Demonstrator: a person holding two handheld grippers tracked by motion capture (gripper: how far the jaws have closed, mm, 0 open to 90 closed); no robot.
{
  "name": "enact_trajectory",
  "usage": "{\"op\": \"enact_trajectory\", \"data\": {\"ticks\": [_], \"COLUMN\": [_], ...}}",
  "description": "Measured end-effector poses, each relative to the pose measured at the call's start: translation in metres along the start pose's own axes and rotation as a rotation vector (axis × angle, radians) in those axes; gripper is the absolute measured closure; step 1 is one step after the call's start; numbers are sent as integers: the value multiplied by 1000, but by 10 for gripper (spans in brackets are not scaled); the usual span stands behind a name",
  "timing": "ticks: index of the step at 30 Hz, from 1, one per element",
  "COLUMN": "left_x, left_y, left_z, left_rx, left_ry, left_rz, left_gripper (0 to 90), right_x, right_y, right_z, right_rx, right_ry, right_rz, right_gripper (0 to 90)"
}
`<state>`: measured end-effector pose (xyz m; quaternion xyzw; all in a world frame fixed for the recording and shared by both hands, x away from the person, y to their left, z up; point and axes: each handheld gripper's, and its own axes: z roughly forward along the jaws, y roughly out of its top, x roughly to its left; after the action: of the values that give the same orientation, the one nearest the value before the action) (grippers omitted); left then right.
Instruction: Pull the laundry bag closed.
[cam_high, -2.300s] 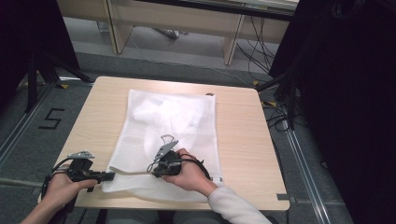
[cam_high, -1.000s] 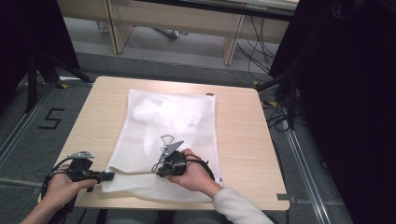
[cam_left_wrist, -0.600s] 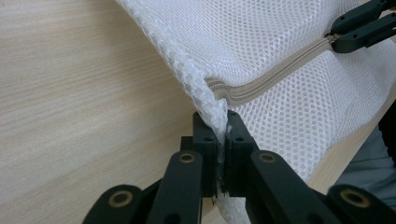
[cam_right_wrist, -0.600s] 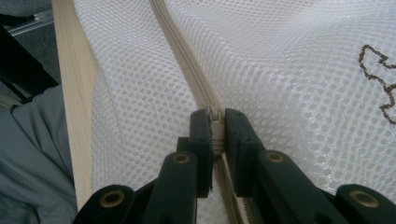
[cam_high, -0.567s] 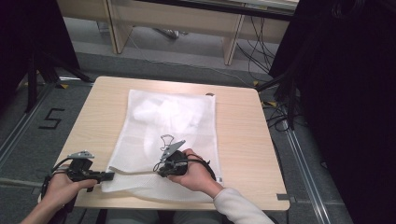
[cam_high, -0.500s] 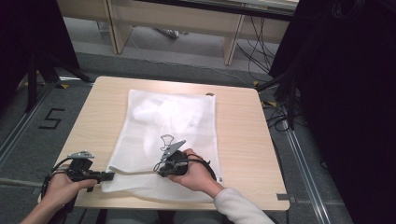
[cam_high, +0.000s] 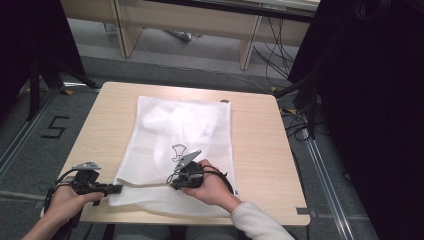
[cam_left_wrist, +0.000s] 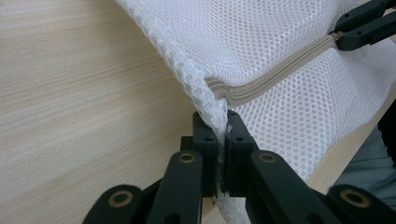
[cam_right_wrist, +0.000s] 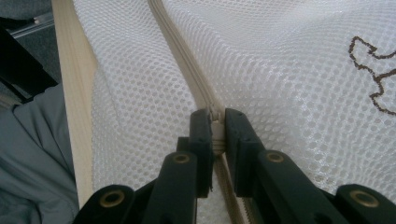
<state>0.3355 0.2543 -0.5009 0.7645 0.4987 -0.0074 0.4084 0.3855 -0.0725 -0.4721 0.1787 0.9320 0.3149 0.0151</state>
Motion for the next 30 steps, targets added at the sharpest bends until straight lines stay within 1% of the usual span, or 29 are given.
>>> {"op": "enact_trajectory", "data": {"ticks": [2, 4, 7, 9, 11, 13, 14, 19, 21, 22, 25, 26, 27, 30], "left_x": [0, 0, 0, 0, 0, 1, 0, 1, 0, 1, 0, 1, 1, 0], "left_y": [0, 0, 0, 0, 0, 0, 0, 0, 0, 0, 0, 0, 0, 0], "left_z": [0, 0, 0, 0, 0, 0, 0, 0, 0, 0, 0, 0, 0, 0], "left_rx": [1, 1, 1, 2, 1, 5, 2, 3, 1, 4, 1, 4, 4, 2], "left_ry": [2, 1, 2, 3, 4, -1, 5, 0, 5, 0, 6, 1, 2, 4], "left_rz": [2, 1, 2, 2, 2, 2, 3, 1, 2, 2, 3, 2, 3, 2], "left_gripper": [854, 854, 854, 854, 855, 854, 854, 854, 854, 854, 855, 854, 854, 854], "right_x": [0, -1, -1, -2, -2, -2, -2, -3, -3, -3, -3, -3, -3, -4], "right_y": [-1, -1, -3, -3, -4, -5, -5, -6, -6, -6, -7, -8, -8, -9], "right_z": [0, -1, -2, -3, -3, -3, -3, -5, -5, -5, -5, -6, -6, -8], "right_rx": [-3, 6, 0, 8, -1, 0, 1, 7, 7, 9, 2, 8, 3, 10], "right_ry": [1, -5, -3, -6, -4, -5, -1, -6, -6, -9, -7, -10, -8, -12], "right_rz": [3, 0, 10, 11, 7, 6, 9, 8, 10, 9, 18, 15, 14, 18], "right_gripper": [827, 827, 827, 827, 827, 827, 827, 827, 827, 827, 827, 827, 827, 827]}}
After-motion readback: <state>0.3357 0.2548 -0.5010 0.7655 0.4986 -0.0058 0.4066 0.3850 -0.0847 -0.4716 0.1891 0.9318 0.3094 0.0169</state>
